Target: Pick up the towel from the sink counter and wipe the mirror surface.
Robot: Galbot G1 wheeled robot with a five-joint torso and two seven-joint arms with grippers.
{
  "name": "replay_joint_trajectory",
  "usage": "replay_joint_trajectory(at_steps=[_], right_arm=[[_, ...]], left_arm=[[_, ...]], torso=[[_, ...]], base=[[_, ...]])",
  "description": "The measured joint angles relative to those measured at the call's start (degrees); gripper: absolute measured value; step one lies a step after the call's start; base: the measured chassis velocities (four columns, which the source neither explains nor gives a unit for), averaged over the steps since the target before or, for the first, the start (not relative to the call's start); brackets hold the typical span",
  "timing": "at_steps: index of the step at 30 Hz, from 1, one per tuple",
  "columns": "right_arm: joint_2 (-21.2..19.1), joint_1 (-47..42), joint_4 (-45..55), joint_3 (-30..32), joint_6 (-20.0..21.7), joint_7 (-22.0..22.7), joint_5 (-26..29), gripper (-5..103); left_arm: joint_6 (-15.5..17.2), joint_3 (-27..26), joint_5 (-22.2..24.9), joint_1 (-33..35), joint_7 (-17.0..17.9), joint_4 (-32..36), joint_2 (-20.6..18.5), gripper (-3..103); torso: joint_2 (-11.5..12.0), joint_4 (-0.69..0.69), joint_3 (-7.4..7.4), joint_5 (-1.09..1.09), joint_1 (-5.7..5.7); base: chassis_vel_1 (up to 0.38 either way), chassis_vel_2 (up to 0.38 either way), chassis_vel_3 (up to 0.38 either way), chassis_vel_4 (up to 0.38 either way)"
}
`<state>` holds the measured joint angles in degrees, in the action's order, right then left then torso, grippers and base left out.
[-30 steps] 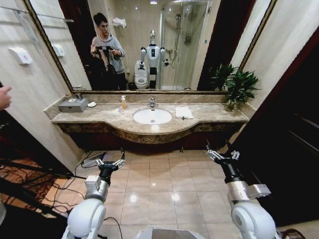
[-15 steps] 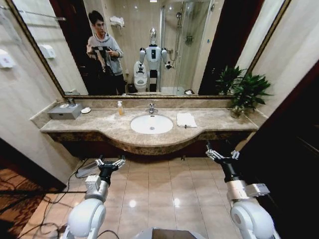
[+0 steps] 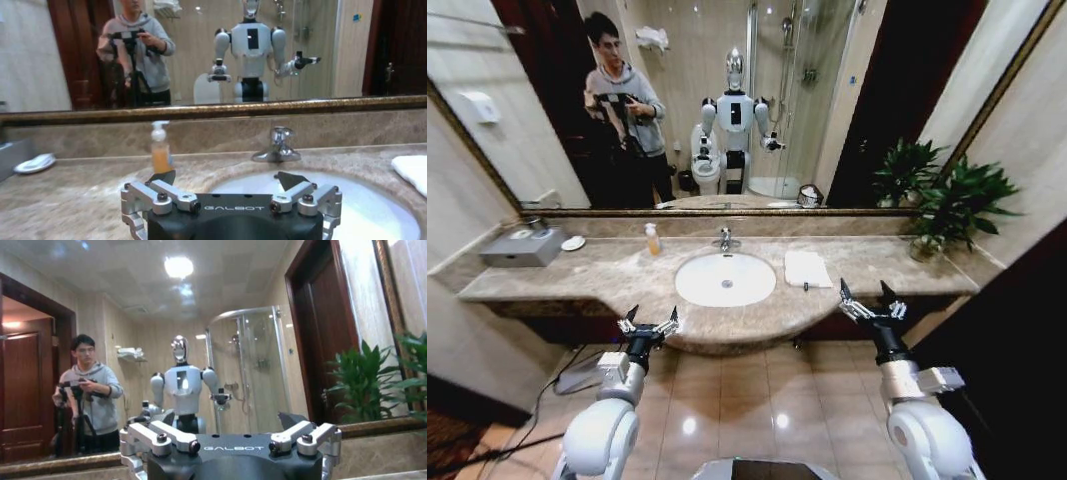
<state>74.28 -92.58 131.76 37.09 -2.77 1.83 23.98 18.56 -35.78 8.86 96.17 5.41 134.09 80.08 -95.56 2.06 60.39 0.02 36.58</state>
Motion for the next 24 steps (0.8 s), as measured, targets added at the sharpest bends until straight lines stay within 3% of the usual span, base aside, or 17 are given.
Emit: replay_joint_trajectory(at_steps=[1,2,7,11,24], right_arm=[[-0.19,0.18,0.55,-0.3,1.42,0.58,0.52,100],[-0.66,0.48,0.73,-0.55,3.12,1.19,1.14,100],[-2.01,1.9,-0.74,-0.92,5.21,1.57,1.78,100],[-4.29,7.28,-5.45,-2.1,9.42,2.15,5.44,100],[-7.74,22.27,-19.83,-8.56,12.97,2.06,9.14,100]], left_arm=[[0.0,-0.01,0.0,0.0,0.0,0.0,0.0,100],[0.0,0.0,0.0,0.0,0.0,0.0,0.0,100],[0.0,0.0,0.0,0.0,0.0,0.0,-0.01,100],[0.0,0.0,0.0,0.05,0.0,0.0,0.0,100],[0.0,-0.01,0.0,0.01,0.0,0.0,0.0,100]], torso=[[0.0,0.01,0.0,-0.06,0.01],[0.0,0.0,0.0,0.02,-0.01],[-0.02,-0.05,-0.02,-0.02,-0.08],[-0.05,0.03,-0.04,-0.02,-0.14],[-0.03,0.0,-0.01,-0.03,-0.04]], base=[[-0.141,0.128,0.098,-0.108],[-0.068,0.097,0.014,-0.047],[-0.04,0.03,-0.047,-0.009],[0.075,-0.032,-0.047,0.036],[0.008,-0.005,-0.003,0.009]])
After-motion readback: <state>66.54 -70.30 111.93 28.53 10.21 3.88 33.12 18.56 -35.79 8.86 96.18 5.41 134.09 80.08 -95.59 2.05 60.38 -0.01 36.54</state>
